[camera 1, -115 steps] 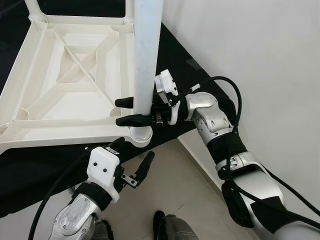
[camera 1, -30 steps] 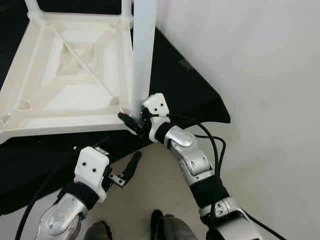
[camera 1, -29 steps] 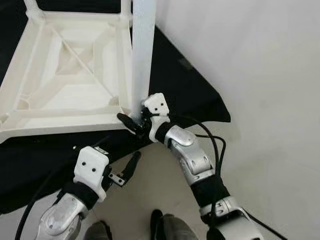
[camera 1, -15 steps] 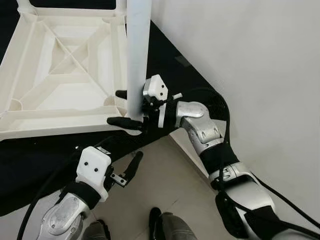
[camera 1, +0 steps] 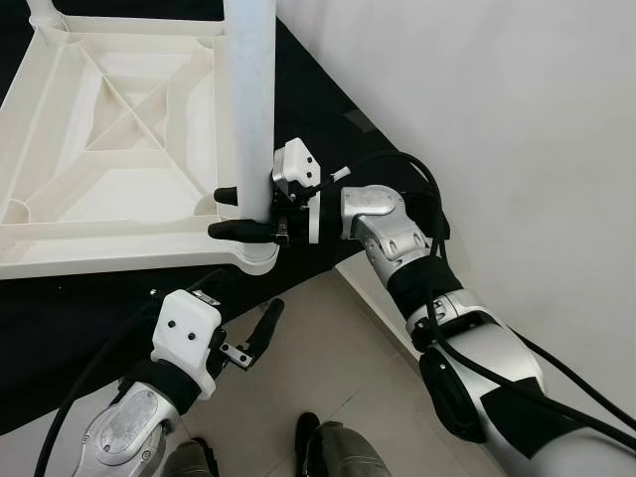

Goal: Building children table

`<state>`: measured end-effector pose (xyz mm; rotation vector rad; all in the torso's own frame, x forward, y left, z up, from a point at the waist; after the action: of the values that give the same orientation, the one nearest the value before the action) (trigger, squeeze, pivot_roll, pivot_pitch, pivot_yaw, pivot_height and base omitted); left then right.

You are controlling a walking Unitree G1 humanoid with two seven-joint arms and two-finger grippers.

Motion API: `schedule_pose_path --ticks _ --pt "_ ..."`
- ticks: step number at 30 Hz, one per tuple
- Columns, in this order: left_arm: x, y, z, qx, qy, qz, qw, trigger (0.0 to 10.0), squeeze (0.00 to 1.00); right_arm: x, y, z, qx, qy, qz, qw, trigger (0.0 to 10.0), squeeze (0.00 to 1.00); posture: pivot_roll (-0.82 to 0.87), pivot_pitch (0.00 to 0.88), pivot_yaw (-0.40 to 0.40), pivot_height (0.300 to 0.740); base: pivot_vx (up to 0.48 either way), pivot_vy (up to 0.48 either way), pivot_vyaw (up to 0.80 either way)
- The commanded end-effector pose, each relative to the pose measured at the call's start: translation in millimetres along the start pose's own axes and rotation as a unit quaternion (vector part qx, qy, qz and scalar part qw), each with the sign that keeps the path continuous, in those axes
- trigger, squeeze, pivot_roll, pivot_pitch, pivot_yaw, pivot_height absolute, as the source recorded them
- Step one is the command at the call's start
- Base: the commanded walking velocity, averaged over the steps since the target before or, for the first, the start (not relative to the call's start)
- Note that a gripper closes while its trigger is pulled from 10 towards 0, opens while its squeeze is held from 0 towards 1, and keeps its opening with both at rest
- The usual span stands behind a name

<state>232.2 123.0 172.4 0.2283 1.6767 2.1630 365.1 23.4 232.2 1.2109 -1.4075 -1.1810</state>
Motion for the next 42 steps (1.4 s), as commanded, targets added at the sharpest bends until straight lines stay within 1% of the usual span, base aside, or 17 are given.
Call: schedule_pose_path --ticks 1,5,6,7,8,10,12,15,20,21,22,25,26,32,33,34,42 --pt "1.4 -4.1 -5.5 0.011 -0.005 0.006 1.0 10.0 0.0 1.2 -17.5 -1.8 -0.021 -0.025 0.02 0.999 0.0 0.0 0.18 0.228 -0.172 0.74 0.0 0.0 0.0" --pt "2.7 -4.6 -7.5 0.013 -0.007 0.007 1.0 10.0 0.0 24.5 -36.2 -34.1 -0.064 -0.229 0.003 0.971 0.0 0.0 0.17 0.227 -0.183 0.74 0.0 0.0 0.0" --pt "4.8 -5.6 -5.7 0.018 -0.003 0.009 1.0 10.0 0.0 58.2 -68.9 -50.0 -0.116 -0.473 -0.004 0.874 0.0 0.0 0.16 0.233 -0.175 0.74 0.0 0.0 0.0" --pt "4.8 -5.6 -5.7 0.018 -0.003 0.009 1.0 10.0 0.0 58.2 -68.9 -50.0 -0.116 -0.473 -0.004 0.874 0.0 0.0 0.16 0.233 -0.175 0.74 0.0 0.0 0.0" --pt "5.3 -5.8 -5.2 0.02 -0.003 0.009 1.0 10.0 0.0 69.5 -77.9 -50.9 -0.126 -0.529 -0.001 0.839 0.0 0.0 0.16 0.233 -0.175 0.74 0.0 0.0 0.0" --pt "5.3 -5.8 -5.2 0.02 -0.003 0.009 1.0 10.0 0.0 69.5 -77.9 -50.9 -0.126 -0.529 -0.001 0.839 0.0 0.0 0.16 0.233 -0.175 0.74 0.0 0.0 0.0" --pt "5.2 -8.4 -8.3 0.025 -0.011 0.013 1.0 10.0 0.0 30.3 -92.7 -4.7 -0.115 -0.448 0.009 0.886 0.0 0.0 0.14 0.236 -0.138 0.74 0.0 0.0 0.0" --pt "4.4 -8.4 -8.3 0.026 -0.015 0.013 0.999 10.0 0.0 2.8 -92.7 14.2 -0.125 -0.391 0.002 0.912 0.0 0.0 0.16 0.232 -0.134 0.74 0.0 0.0 0.0" --pt "4.1 -7.7 -5.0 0.023 -0.01 0.012 1.0 10.0 0.0 -5.1 -89.9 11.8 -0.125 -0.386 0.002 0.914 0.0 0.0 0.16 0.232 -0.136 0.74 0.0 0.0 0.0" --pt "4.2 -7.7 -3.4 0.021 -0.007 0.011 1.0 10.0 0.0 -7.8 -87.7 11.5 -0.125 -0.397 0.005 0.909 1.8 0.0 0.16 0.231 -0.135 0.74 0.0 0.0 0.0" --pt "4.3 -7.6 -2.4 0.02 -0.006 0.011 1.0 10.0 0.0 -10.4 -84.9 10.5 -0.122 -0.399 0.009 0.909 10.0 0.0 0.16 0.233 -0.134 0.74 0.0 0.0 0.0" --pt "4.1 -7.4 -2.2 0.019 -0.006 0.011 1.0 10.0 0.0 -11.9 -78.0 9.1 -0.127 -0.392 0.001 0.911 10.0 0.0 0.16 0.234 -0.133 0.74 0.0 0.0 0.0" --pt "3.9 -7.4 -2.6 0.019 -0.007 0.011 1.0 10.0 0.0 -11.6 -72.5 7.5 -0.13 -0.375 -0.011 0.918 10.0 1.0 0.16 0.234 -0.133 0.74 0.0 0.0 0.0" --pt "2.9 -6.6 -5.2 0.022 -0.011 0.009 1.0 10.0 0.0 -10.8 -32.9 3.5 -0.117 -0.242 -0.08 0.96 10.0 1.0 0.16 0.241 -0.138 0.74 0.0 0.0 0.0" --pt "2.8 -6.4 -5.5 0.022 -0.01 0.009 1.0 10.0 0.0 -8.7 -26.7 3.4 -0.106 -0.214 -0.083 0.968 10.0 0.67 0.16 0.243 -0.141 0.74 0.0 0.0 0.0" --pt "2.7 -5.9 -5.6 0.023 -0.009 0.008 1.0 10.0 0.0 -3.0 -19.7 3.4 -0.081 -0.161 -0.077 0.981 10.0 0.0 0.17 0.245 -0.147 0.74 0.0 0.0 0.0" --pt "3.2 -6.1 -5.8 0.021 -0.005 0.009 1.0 10.0 0.0 6.8 -15.5 7.2 -0.015 -0.044 -0.028 0.999 10.0 0.0 0.18 0.249 -0.156 0.74 0.0 0.0 0.0"
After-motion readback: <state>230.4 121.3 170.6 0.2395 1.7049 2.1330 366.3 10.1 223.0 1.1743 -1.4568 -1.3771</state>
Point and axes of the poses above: a point about 5 cm out from each wrist's last joint towards the gripper, its own x axis pointing back from the gripper into the wrist, its own y axis along the axis of the wrist's last joint, z = x × y, the point moved 4 cm from there along -x, pointing out of the wrist towards the gripper, and after that the axes turned 8 degrees about -x, right-handed, at the moved point
